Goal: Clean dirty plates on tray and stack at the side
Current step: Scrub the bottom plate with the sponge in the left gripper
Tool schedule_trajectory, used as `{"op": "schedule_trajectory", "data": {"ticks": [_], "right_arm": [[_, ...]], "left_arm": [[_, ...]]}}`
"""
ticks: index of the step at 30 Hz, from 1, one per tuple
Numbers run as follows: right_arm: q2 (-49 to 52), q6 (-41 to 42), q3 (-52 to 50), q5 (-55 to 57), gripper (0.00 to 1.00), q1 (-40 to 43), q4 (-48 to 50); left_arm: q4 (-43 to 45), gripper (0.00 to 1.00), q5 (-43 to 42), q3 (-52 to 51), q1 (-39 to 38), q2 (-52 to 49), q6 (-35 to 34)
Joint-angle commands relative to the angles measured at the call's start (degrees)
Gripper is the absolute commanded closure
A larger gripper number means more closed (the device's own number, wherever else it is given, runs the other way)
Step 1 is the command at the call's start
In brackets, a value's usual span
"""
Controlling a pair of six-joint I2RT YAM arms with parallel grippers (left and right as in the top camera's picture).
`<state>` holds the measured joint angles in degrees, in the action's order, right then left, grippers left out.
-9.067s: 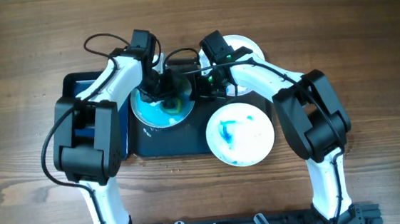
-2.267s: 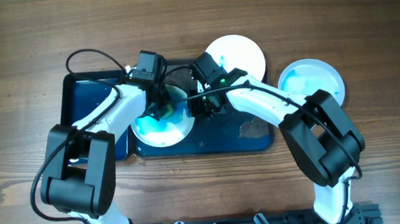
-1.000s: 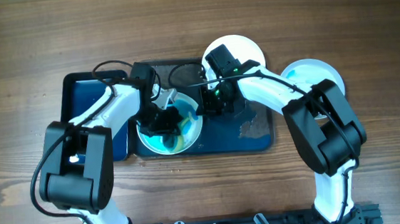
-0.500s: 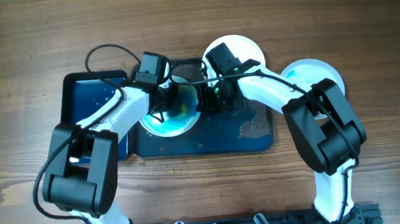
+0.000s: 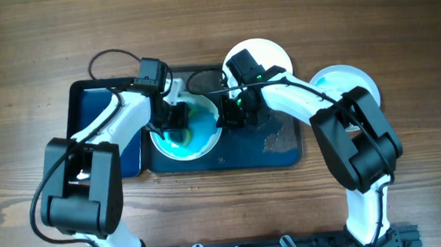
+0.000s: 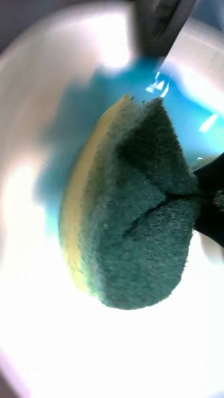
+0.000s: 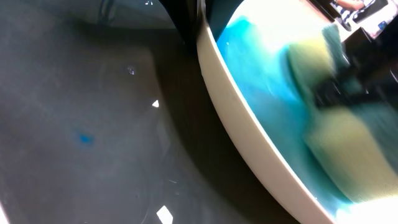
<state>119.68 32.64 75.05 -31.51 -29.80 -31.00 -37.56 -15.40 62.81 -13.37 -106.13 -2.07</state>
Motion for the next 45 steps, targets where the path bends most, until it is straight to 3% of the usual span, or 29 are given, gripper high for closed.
{"op": "schedule_trajectory", "data": {"ticks": [1,10,13,15,17,20,23,30,32,37,40,42,44,45], "right_arm": [[2.05,-0.96,-0.87,2.47,0.96,-0.11,0.35],[2.05,-1.11,-0.87,2.47,0.96,-0.11,0.28],[2.05,-1.16,-0.87,2.49,0.96,-0.11,0.22],[2.05,-1.18,-0.87,2.51,0.95,-0.11,0.22],[2.05,-1.18,-0.87,2.51,0.96,-0.13,0.22],[2.05,-1.16,-0.87,2.49,0.96,-0.11,0.26],[2.05,-1.18,-0.87,2.47,0.96,-0.11,0.26],[2.05,-1.01,-0.87,2.45,0.96,-0.11,0.33],[2.05,-1.01,-0.87,2.47,0.96,-0.11,0.33],[2.05,-0.98,-0.87,2.45,0.96,-0.11,0.35],[2.05,-0.98,-0.87,2.47,0.96,-0.11,0.35],[2.05,-1.01,-0.87,2.47,0.96,-0.11,0.35],[2.05,-1.07,-0.87,2.49,0.96,-0.11,0.35],[2.05,-1.11,-0.87,2.49,0.96,-0.11,0.35]], "left_arm": [[-0.11,0.96,-18.12,-2.21,-1.90,-2.43,6.58],[15.58,0.96,-15.63,-2.21,-1.90,-2.43,5.62],[17.35,0.96,4.74,-2.21,-1.90,-2.43,-6.16],[14.86,0.96,23.71,-2.21,-1.90,-2.43,-17.59],[10.64,0.96,36.39,-2.21,-1.90,-2.43,-25.59],[5.97,0.96,41.88,-2.21,-1.90,-2.43,-27.61],[0.22,0.96,31.76,-2.21,-1.90,-2.43,-24.22],[-4.52,0.96,-18.25,-2.21,-1.90,-2.43,11.65],[-3.82,0.96,-21.70,-2.21,-1.90,-2.43,13.07],[1.84,0.96,-20.52,-2.21,-1.90,-2.43,11.28],[9.55,0.96,-12.90,-2.21,-1.90,-2.43,2.45],[15.21,0.96,0.90,-2.21,-1.90,-2.43,-5.97],[16.00,0.96,25.35,-2.21,-1.90,-2.43,-17.86],[14.86,0.96,32.28,-2.21,-1.90,-2.43,-20.55]]}}
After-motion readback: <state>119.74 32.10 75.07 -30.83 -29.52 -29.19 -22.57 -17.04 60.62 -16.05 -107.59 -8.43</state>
